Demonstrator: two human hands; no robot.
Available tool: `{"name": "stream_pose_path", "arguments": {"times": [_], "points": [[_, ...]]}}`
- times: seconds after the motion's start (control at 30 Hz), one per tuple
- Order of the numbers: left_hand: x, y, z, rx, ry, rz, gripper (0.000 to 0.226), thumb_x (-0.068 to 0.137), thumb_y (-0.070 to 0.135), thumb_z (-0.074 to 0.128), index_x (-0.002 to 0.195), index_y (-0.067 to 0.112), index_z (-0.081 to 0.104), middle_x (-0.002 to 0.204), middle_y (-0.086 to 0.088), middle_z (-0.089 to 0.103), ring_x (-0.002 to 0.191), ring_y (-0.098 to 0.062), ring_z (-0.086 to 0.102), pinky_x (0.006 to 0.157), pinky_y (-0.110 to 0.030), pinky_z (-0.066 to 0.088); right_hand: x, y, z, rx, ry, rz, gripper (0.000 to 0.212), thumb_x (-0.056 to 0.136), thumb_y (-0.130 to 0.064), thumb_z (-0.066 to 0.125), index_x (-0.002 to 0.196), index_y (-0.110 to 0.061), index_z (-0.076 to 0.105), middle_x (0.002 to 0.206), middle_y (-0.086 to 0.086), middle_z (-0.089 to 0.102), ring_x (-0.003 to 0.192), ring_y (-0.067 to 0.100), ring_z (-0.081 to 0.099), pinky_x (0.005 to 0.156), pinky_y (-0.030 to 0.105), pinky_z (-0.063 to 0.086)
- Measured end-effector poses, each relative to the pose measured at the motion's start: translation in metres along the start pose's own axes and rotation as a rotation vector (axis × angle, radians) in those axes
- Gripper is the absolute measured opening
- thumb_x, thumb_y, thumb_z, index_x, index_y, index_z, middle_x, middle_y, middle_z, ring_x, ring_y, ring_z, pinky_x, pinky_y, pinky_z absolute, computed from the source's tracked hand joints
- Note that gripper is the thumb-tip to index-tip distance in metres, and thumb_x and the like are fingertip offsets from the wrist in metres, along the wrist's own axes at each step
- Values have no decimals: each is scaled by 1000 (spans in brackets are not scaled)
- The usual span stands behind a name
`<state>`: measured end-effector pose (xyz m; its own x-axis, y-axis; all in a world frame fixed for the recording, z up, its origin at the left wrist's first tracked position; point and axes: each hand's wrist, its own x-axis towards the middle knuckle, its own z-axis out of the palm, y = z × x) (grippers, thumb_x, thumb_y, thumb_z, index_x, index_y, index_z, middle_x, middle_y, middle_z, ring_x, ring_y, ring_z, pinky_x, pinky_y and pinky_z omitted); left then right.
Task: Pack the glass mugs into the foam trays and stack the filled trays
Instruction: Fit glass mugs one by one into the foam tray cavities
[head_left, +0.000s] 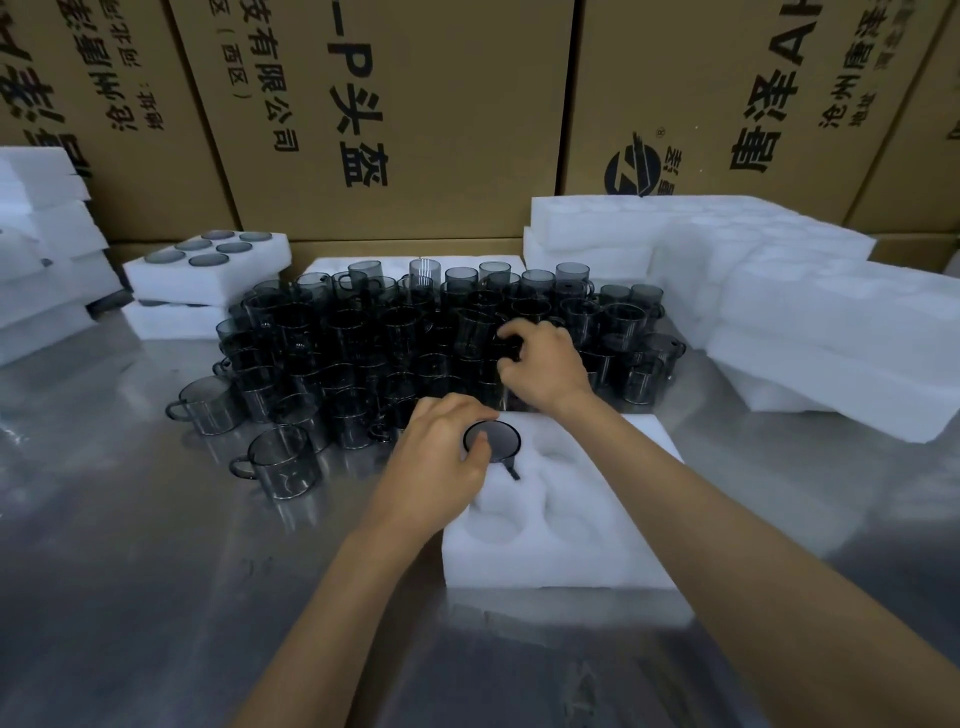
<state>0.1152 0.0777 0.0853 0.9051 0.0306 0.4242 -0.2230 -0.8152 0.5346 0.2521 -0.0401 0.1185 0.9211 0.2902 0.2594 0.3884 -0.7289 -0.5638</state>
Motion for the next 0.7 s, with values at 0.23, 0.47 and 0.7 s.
{"name": "stream_pose_path", "arguments": {"times": [0.23, 0.47, 0.7], "points": [[0, -1, -1, 10, 16, 11, 34, 96, 13, 50, 125, 22, 64, 122, 16, 59, 109, 3, 35, 87, -1, 26, 33, -18, 10, -36, -139, -20, 31, 98, -21, 54, 129, -25, 55, 116, 12, 62, 120, 32, 49, 86, 40, 50], [0, 3, -2, -113, 117, -90, 41, 96, 13, 50, 135, 23, 56, 130, 10, 57, 113, -4, 52, 97, -24, 44, 2, -22, -18, -137, 149, -343, 16, 98, -19, 53, 112, -22, 60, 100, -2, 61, 99, 21, 51, 72, 36, 47], [-2, 20, -1, -241, 281, -62, 68, 95, 30, 61, 151, 39, 25, 150, 18, 37, 130, -1, 44, 104, -30, 45, -87, -1, -65, -73, 258, -534, 15, 94, -19, 59, 109, -20, 64, 111, -9, 65, 100, 18, 52, 75, 39, 50]]}}
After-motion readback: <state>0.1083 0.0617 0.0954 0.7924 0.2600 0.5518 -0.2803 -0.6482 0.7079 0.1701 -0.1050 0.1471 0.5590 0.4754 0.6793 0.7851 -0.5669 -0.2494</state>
